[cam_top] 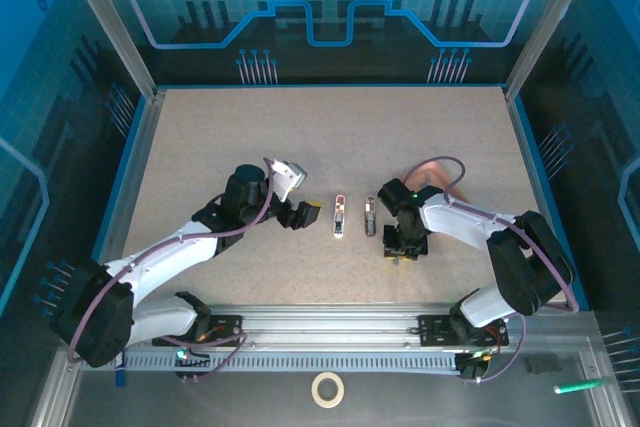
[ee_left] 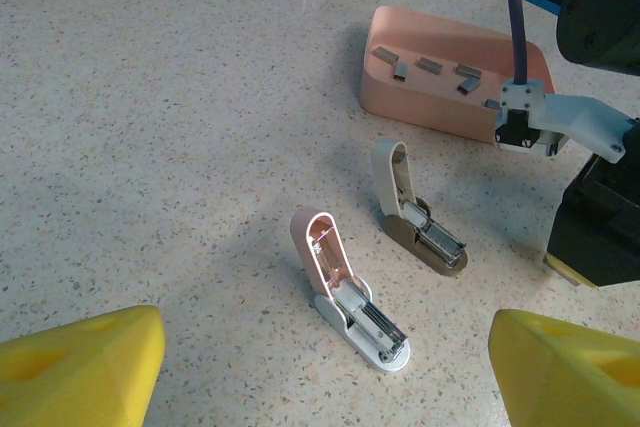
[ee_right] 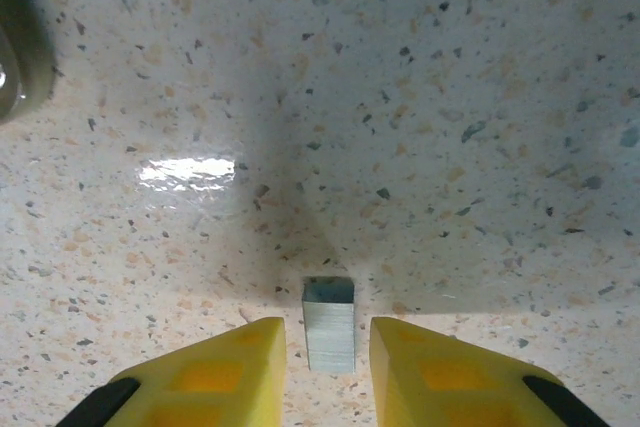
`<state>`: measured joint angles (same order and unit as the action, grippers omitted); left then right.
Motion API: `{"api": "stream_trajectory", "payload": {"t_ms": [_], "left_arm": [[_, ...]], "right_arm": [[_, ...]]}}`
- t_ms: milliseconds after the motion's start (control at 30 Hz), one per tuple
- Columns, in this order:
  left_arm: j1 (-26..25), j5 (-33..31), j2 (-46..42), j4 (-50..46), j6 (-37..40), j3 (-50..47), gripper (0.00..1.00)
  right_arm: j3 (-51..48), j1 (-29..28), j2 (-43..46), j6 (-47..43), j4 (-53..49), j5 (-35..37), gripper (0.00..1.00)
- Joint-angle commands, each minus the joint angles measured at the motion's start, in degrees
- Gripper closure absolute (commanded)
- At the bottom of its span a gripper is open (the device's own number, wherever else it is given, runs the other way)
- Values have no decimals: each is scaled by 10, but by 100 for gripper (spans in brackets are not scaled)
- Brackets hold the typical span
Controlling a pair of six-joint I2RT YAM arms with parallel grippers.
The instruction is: Load the staples into the stapler
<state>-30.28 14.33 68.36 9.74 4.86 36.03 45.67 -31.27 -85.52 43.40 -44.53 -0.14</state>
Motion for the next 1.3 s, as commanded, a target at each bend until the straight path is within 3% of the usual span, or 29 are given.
{"api": "stream_trajectory", "payload": {"t_ms": [0, 533, 967, 1267], "left_arm": [[-5, -3, -4, 7, 10, 8, 14], [-4, -3, 0, 9, 8, 9, 14], [-4, -1, 5, 11, 6, 9, 15], [-5, 1, 8, 11, 4, 10, 15]], "right_arm": [[-9, 8, -6, -6, 2, -5, 70], [-22, 13, -20, -8, 17, -13, 76], [0, 16, -20, -16, -3, 0, 73], [-2, 20, -32, -22, 1, -6, 76]]}}
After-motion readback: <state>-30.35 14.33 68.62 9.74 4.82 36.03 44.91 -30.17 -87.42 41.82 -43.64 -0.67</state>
